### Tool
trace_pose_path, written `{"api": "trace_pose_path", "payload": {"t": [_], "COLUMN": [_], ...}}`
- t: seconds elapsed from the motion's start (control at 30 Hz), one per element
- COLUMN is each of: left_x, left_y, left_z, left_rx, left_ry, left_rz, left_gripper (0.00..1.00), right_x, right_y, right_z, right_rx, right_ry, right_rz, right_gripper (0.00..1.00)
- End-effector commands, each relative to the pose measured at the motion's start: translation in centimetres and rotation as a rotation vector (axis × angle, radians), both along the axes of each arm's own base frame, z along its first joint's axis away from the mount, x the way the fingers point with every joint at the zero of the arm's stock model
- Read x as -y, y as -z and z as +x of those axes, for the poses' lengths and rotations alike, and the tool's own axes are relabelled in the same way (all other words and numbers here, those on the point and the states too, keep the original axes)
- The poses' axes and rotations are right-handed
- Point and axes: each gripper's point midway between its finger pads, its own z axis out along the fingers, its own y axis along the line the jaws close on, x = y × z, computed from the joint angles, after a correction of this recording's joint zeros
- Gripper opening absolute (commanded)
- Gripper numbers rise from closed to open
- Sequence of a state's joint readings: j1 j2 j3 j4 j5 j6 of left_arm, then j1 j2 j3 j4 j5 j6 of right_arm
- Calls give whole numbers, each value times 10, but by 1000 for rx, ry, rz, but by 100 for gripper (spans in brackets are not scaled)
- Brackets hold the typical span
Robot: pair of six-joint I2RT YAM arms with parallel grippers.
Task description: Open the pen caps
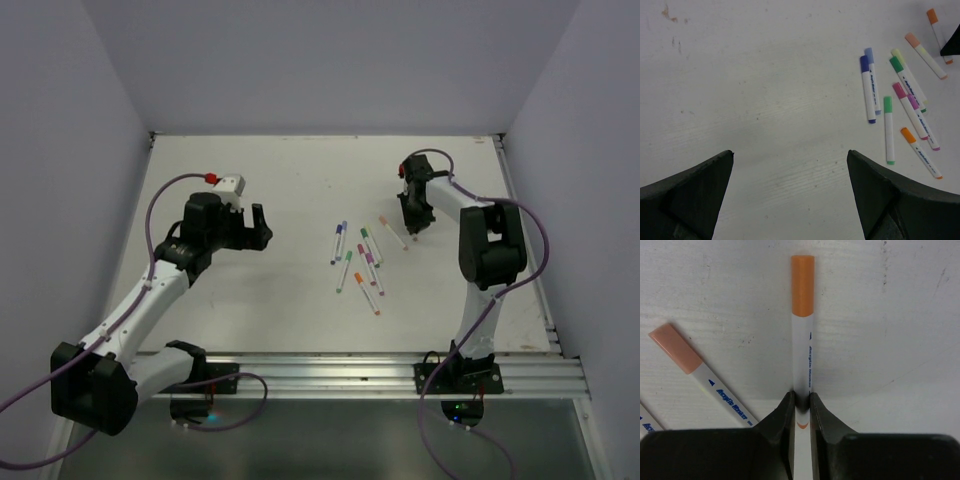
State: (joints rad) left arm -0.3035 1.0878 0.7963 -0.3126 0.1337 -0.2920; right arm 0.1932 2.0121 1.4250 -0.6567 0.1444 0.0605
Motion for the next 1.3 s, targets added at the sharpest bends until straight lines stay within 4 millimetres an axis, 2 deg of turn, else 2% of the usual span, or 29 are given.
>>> {"api": "trace_pose_path", "payload": {"t": [0.0, 0.07, 0.2, 0.23, 0.3, 0.33, 0.4, 0.53, 0.6, 0.63, 0.67, 0.7, 0.73, 0.77, 0.8, 0.83, 0.87, 0.93, 0.97, 1.0, 1.1, 1.13, 1.17, 1.27], "left_x": [1, 1, 2, 2, 4, 5, 6, 16, 24, 26, 30, 32, 34, 37, 39, 41, 42, 46, 50, 54, 68, 73, 74, 104], "left_y": [-10, -11, -13, -13, -15, -16, -19, -36, -52, -59, -67, -83, -91, -103, -115, -126, -135, -151, -153, -162, -160, -168, -166, -164], "left_z": [5, 5, 6, 6, 6, 7, 7, 7, 6, 6, 4, 5, 5, 3, 4, 5, 5, 8, 9, 11, 18, 21, 30, 30], "left_rx": [62, 63, 69, 70, 75, 83, 83, 101, 111, 118, 117, 142, 156, 168, 190, 218, 229, 271, 266, 283, 261, 292, 299, 286], "left_ry": [8, 8, 12, 11, 16, 13, 11, 22, 35, 37, 41, 44, 46, 43, 44, 46, 40, 50, 51, 61, 58, 57, 12, 17], "left_rz": [4, 4, -3, -5, -16, -21, -39, -115, -175, -195, -229, -254, -276, -318, -344, -371, -406, -446, -470, -489, -508, -521, -512, -511], "left_gripper": [100, 100, 100, 100, 100, 100, 100, 100, 100, 100, 100, 100, 100, 100, 100, 100, 100, 99, 97, 96, 91, 90, 88, 84], "right_x": [6, 8, 4, 1, -9, -12, -24, -47, -70, -79, -94, -105, -118, -134, -145, -155, -168, -182, -191, -196, -205, -208, -213, -223], "right_y": [3, 1, -16, -28, -39, -55, -68, -103, -123, -129, -126, -143, -147, -142, -157, -162, -158, -175, -176, -185, -190, -192, -191, -190], "right_z": [5, 5, 7, 9, 9, 11, 9, 3, -7, -11, -23, -26, -33, -49, -52, -60, -73, -82, -91, -94, -103, -105, -109, -112], "right_rx": [13, 23, 70, 102, 142, 184, 228, 344, 403, 417, 411, 467, 477, 460, 513, 523, 513, 564, 561, 588, 608, 615, 613, 617], "right_ry": [2, 6, 0, -2, -9, -12, -33, -75, -123, -144, -180, -194, -222, -244, -270, -293, -326, -357, -381, -395, -406, -412, -422, -438], "right_rz": [-22, -26, -2, 18, 66, 86, 117, 181, 236, 257, 276, 318, 362, 405, 452, 486, 511, 565, 589, 614, 630, 635, 639, 635], "right_gripper": [9, 1, 0, 0, 0, 0, 0, 0, 0, 0, 0, 0, 0, 0, 0, 0, 0, 0, 0, 0, 0, 0, 0, 0]}}
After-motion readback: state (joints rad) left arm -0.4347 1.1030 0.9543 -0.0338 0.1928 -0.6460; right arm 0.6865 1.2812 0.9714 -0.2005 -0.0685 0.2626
